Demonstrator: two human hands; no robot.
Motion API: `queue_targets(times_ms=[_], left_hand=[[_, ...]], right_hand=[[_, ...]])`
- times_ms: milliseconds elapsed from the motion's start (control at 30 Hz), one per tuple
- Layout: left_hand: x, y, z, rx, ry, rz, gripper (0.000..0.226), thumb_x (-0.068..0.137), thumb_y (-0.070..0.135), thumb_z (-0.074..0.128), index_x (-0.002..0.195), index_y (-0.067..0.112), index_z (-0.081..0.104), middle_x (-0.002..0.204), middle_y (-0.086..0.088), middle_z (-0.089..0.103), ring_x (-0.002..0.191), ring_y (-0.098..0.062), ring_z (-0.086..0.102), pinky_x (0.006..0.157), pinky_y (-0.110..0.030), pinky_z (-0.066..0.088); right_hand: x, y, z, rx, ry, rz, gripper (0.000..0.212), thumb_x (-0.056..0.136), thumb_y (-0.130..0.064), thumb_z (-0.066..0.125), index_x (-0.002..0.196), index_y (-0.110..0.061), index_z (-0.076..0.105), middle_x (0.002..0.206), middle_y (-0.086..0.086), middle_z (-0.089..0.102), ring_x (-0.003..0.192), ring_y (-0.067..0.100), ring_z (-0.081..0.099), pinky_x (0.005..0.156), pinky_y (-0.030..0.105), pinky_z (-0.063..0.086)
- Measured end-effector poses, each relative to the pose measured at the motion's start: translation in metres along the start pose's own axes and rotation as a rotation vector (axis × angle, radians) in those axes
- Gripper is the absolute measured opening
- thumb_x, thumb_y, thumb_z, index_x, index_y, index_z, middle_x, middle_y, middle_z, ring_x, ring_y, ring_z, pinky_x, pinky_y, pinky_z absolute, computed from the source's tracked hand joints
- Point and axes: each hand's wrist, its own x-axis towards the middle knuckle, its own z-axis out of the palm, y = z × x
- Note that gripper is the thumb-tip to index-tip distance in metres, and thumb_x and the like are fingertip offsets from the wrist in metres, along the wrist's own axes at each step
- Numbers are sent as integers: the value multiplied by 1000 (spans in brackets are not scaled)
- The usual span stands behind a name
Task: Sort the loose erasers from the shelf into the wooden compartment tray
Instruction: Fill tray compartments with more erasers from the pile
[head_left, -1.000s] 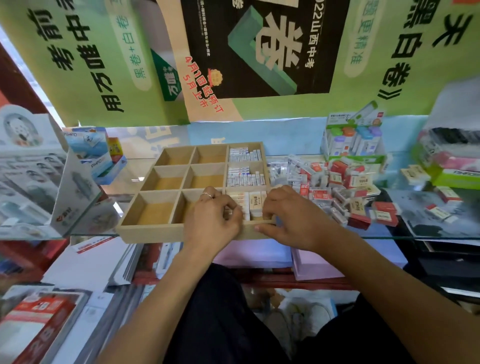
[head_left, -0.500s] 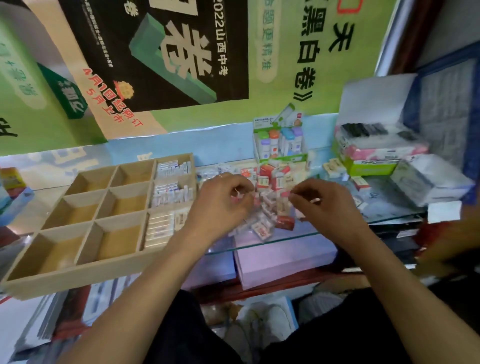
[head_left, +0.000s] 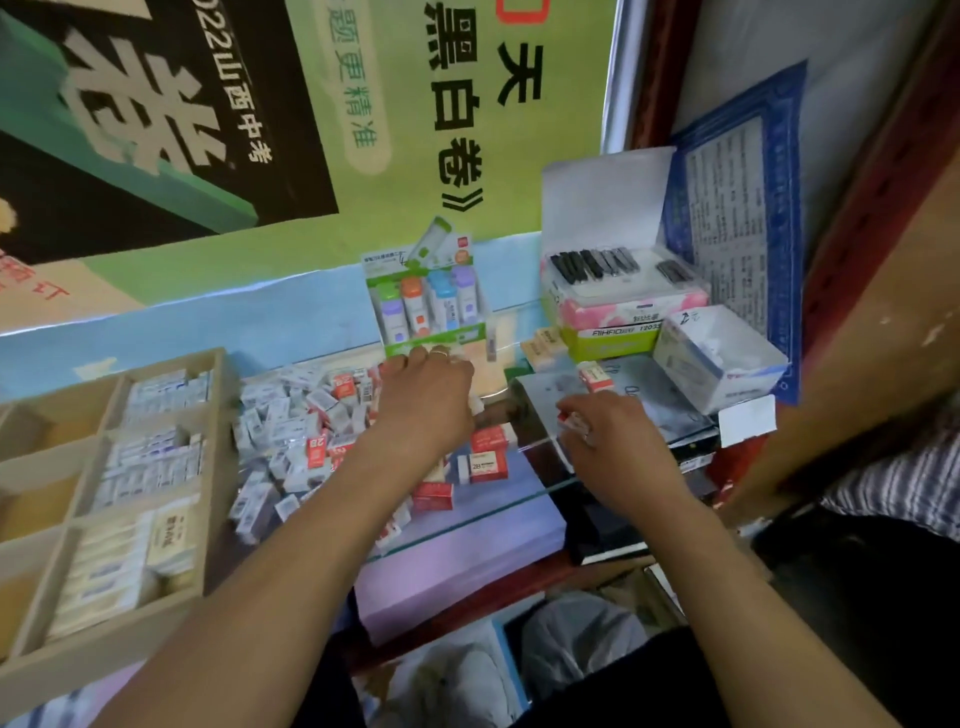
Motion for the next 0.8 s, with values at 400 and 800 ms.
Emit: queue_targets(times_ms=[400, 800], left_hand=[[3, 2, 9, -260, 17, 122, 50, 79, 17, 63, 127, 29, 56, 117, -2, 64, 113, -24, 54, 96, -36, 36], [7, -3, 16, -468, 77, 149, 29, 80, 22, 72, 107, 22, 61, 108, -2, 67, 98, -23, 61, 83, -39, 52]], right_hand=[[9, 0, 10, 149, 71, 34, 24, 89, -11, 60, 112, -14, 66, 110, 8, 62, 104, 26, 54, 83, 37, 49], [59, -13, -4, 11, 29, -2, 30, 89, -16, 55, 118, -10, 61, 121, 12, 58, 108, 29, 56, 88, 40, 50]])
